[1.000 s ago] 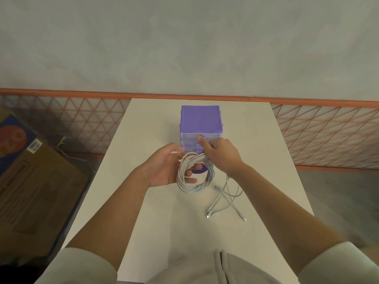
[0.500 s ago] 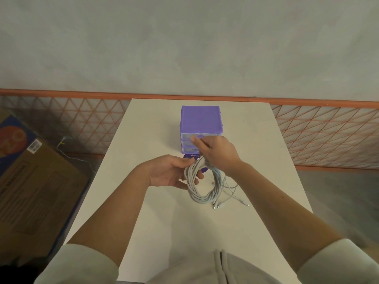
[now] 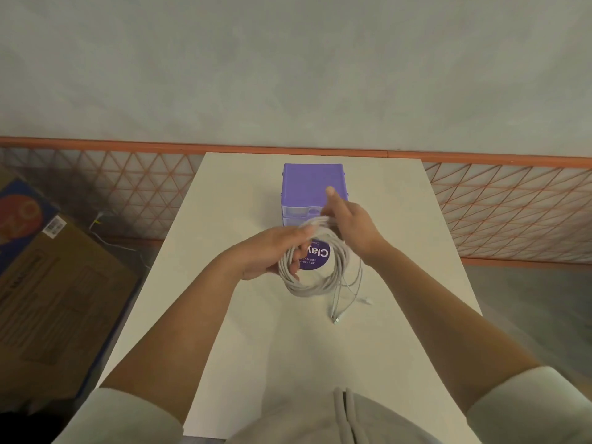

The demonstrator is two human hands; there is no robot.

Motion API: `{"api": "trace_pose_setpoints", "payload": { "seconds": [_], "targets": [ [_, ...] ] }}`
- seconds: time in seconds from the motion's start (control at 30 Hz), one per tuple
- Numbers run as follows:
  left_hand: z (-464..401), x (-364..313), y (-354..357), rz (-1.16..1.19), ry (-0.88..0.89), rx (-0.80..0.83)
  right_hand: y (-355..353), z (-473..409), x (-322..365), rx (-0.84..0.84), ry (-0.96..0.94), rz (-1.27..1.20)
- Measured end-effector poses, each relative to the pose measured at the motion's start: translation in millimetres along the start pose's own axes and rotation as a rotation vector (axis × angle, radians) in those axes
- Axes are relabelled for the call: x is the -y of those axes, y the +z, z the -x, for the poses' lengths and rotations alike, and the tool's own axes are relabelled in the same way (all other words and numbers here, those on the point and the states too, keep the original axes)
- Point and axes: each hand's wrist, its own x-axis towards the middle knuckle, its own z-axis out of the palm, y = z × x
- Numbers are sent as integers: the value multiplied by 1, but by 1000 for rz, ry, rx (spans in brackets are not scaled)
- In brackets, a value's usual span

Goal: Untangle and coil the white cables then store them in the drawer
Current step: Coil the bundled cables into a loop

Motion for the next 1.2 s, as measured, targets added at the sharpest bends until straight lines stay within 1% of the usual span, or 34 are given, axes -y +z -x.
{"api": "trace_pose_setpoints", "payload": {
  "seconds": [0.03, 0.1, 0.2, 0.27, 0.37, 0.43, 0.5, 0.57, 0.67, 0.73, 0.8, 0.87, 0.93, 0.97, 1.03, 1.1, 1.13, 1.2],
  "targets": [
    [1, 0, -3, 83, 16, -6, -4, 0, -5, 4, 16, -87],
    [0, 1, -9, 222, 55, -33, -8, 0, -17, 33, -18, -200],
    [-2, 4, -15, 354, 80, -116, -2, 0, -36, 80, 7, -208],
    [-4, 5, -19, 482, 97, -166, 7, -1, -44, 101, 72, -123],
    [-5, 6, -29, 713, 153, -241, 13, -1, -57, 57, 194, 108],
    [-5, 7, -38, 807, 190, -295, 13, 1, -62, 32, 253, 115],
    [-4, 6, -43, 837, 204, -322, 13, 4, -67, 14, 278, 102],
    [-4, 4, -42, 813, 200, -324, 16, 6, -69, -34, 344, 57],
    [-6, 5, -37, 768, 180, -307, 19, 7, -69, -88, 577, -31],
    [-8, 6, -32, 745, 168, -287, 19, 8, -71, -63, 727, -51],
    [-8, 7, -28, 748, 168, -272, 20, 9, -76, -21, 811, -109],
    [-8, 8, -28, 769, 175, -274, 23, 10, -84, 5, 825, -206],
    [-7, 9, -30, 795, 183, -280, 26, 10, -95, -14, 742, -327],
    [-7, 9, -32, 807, 188, -285, 27, 10, -100, -20, 682, -324],
    [-6, 10, -35, 835, 196, -298, 29, 12, -108, -7, 585, -194],
    [-5, 9, -38, 841, 199, -308, 32, 17, -114, 33, 576, -34],
    [-5, 8, -38, 824, 196, -312, 34, 19, -119, 76, 587, 72],
    [-4, 8, -38, 752, 174, -316, 36, 22, -120, 173, 589, 421]
  ]
}}
